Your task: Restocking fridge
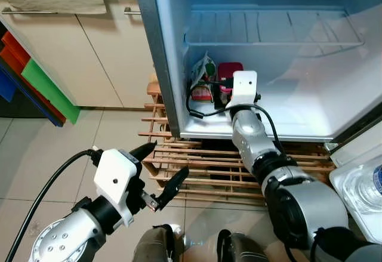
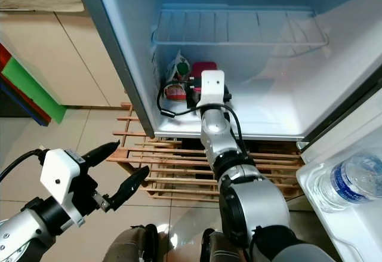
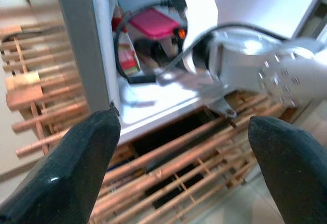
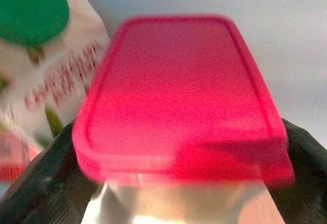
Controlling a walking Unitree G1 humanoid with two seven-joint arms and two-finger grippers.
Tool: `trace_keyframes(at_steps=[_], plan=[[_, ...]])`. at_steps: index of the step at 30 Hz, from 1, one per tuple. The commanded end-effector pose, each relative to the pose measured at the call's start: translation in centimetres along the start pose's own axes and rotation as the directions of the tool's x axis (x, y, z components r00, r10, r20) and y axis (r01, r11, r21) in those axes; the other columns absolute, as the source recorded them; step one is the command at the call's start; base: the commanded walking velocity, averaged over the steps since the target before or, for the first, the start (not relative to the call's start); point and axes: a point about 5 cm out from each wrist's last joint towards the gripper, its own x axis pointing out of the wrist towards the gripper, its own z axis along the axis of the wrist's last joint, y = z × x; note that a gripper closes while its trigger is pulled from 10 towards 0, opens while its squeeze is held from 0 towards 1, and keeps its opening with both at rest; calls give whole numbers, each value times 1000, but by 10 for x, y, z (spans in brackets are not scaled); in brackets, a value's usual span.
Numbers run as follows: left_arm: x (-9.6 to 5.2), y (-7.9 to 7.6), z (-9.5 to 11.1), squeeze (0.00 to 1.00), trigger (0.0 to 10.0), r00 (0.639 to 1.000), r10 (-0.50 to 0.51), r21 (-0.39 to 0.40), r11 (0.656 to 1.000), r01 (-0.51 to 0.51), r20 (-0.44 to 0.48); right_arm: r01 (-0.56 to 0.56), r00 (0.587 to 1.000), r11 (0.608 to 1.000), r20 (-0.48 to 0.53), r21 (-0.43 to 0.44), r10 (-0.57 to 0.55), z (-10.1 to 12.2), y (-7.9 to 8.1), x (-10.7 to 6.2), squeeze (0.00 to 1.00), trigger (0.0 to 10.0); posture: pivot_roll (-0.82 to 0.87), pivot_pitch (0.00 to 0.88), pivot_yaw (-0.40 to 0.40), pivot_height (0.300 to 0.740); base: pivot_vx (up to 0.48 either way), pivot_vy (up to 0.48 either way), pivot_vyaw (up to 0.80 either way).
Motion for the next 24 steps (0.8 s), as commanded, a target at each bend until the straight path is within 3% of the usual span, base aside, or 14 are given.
trace_keyframes(at_steps=[1, 8, 13, 16, 19, 20, 21, 23, 24], plan=[[5, 0, -3, 0, 10000, 1000, -1, -1, 1000, 1, 6, -33, 998, 999, 57, 4, 33, 6, 5, -1, 1000, 10000, 234, 108, 5, 740, 0, 0, 0], [26, 7, -7, 0, 10000, 999, -23, -2, 1000, 23, 45, -91, 988, 996, 123, 16, 88, 14, 15, -4, 1000, 10000, 178, 28, -4, 740, 0, 0, 0], [40, 16, -9, 0, 10000, 998, -11, -9, 1000, 12, 66, -95, 990, 995, 104, 25, 92, 6, 10, -10, 1000, 10000, 141, 0, -14, 740, 0, 0, 0], [48, 23, -14, 0, 10000, 998, 12, -53, 999, -8, 69, -96, 991, 995, 96, 32, 93, -1, 5, -17, 1000, 10000, 114, 0, -15, 740, 0, 0, 0], [51, 28, -20, 0, 10000, 997, 48, -105, 994, -42, 56, -100, 991, 995, 93, 25, 97, -5, -1, -26, 1000, 10000, 92, 0, -14, 740, 0, 0, 0], [52, 33, -25, 0, 10000, 995, 86, -150, 986, -78, 45, -101, 991, 995, 93, 18, 99, -7, -7, -38, 1000, 10000, 78, 0, -12, 740, 0, 0, 0], [52, 33, -25, 0, 10000, 995, 86, -150, 986, -78, 45, -101, 991, 995, 93, 18, 99, -7, -7, -38, 1000, 10000, 78, 0, -12, 740, 0, 0, 0], [57, 49, -32, 0, 10000, 977, 215, -156, 965, -210, 16, -94, 988, 996, 123, 8, 92, -8, -26, -65, 1000, 10000, 45, 0, -12, 740, 0, 0, 0], [57, 49, -32, 0, 10000, 977, 215, -156, 965, -210, 16, -94, 988, 996, 123, 8, 92, -8, -26, -65, 1000, 10000, 45, 0, -12, 740, 0, 0, 0]])
